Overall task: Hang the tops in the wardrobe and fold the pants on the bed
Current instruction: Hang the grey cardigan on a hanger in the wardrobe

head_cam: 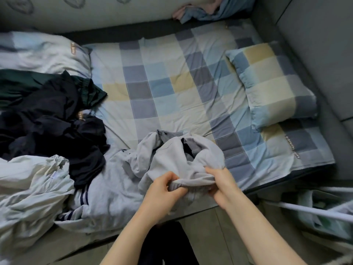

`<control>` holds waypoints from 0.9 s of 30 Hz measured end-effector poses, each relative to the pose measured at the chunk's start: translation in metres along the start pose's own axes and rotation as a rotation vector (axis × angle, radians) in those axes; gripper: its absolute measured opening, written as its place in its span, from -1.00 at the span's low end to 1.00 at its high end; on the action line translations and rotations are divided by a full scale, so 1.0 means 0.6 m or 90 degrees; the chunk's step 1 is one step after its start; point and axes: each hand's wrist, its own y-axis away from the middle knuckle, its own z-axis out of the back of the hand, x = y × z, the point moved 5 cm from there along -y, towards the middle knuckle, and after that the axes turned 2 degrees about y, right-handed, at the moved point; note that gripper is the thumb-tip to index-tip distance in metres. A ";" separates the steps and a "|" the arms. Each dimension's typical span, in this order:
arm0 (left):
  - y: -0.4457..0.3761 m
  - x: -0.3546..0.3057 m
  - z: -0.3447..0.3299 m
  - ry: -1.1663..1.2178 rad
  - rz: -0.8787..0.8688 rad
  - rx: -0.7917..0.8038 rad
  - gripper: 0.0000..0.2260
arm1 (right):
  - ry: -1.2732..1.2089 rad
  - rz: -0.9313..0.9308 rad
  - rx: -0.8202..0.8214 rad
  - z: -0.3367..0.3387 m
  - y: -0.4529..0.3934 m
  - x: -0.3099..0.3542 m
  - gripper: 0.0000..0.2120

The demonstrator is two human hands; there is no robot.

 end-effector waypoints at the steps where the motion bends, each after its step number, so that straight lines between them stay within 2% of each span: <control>1: 0.012 -0.006 0.004 -0.016 0.006 0.008 -0.78 | -0.022 0.006 0.014 0.003 0.022 0.010 -0.78; 3: 0.045 -0.032 0.003 -0.040 0.015 0.049 -0.72 | -0.058 0.056 0.027 0.020 0.078 0.040 -0.76; 6: 0.086 -0.064 -0.007 -0.077 0.025 0.127 -0.65 | -0.059 0.162 0.022 0.049 0.156 0.082 -0.86; 9: 0.112 -0.101 -0.008 -0.077 0.026 0.180 -0.66 | -0.027 0.247 0.034 0.071 0.234 0.113 -0.75; 11: 0.116 -0.126 0.008 -0.122 -0.022 0.122 -0.66 | -0.013 0.281 0.034 0.083 0.283 0.126 -0.73; 13: 0.111 -0.151 0.039 -0.206 -0.107 -0.022 -0.72 | -0.007 0.310 0.036 0.092 0.330 0.138 -0.80; 15: 0.105 -0.169 0.066 -0.224 -0.169 -0.132 -0.85 | -0.002 0.333 0.044 0.098 0.370 0.146 -0.84; 17: 0.100 -0.178 0.077 -0.228 -0.226 -0.123 -0.95 | -0.024 0.363 0.049 0.104 0.418 0.146 -0.84; 18: 0.095 -0.176 0.074 -0.249 -0.248 -0.093 -0.92 | -0.036 0.381 0.055 0.106 0.437 0.146 -0.84; 21: 0.093 -0.163 0.049 -0.337 -0.306 0.011 -0.68 | -0.040 0.430 0.050 0.116 0.493 0.141 -0.81; 23: 0.096 -0.158 0.039 -0.388 -0.362 0.007 -0.58 | -0.010 0.452 0.046 0.127 0.525 0.131 -0.78; 25: 0.092 -0.165 0.048 -0.408 -0.386 -0.042 -0.72 | 0.023 0.470 0.036 0.144 0.548 0.126 -0.73; 27: 0.088 -0.179 0.061 -0.410 -0.382 -0.051 -0.81 | 0.037 0.502 -0.007 0.173 0.576 0.116 -0.73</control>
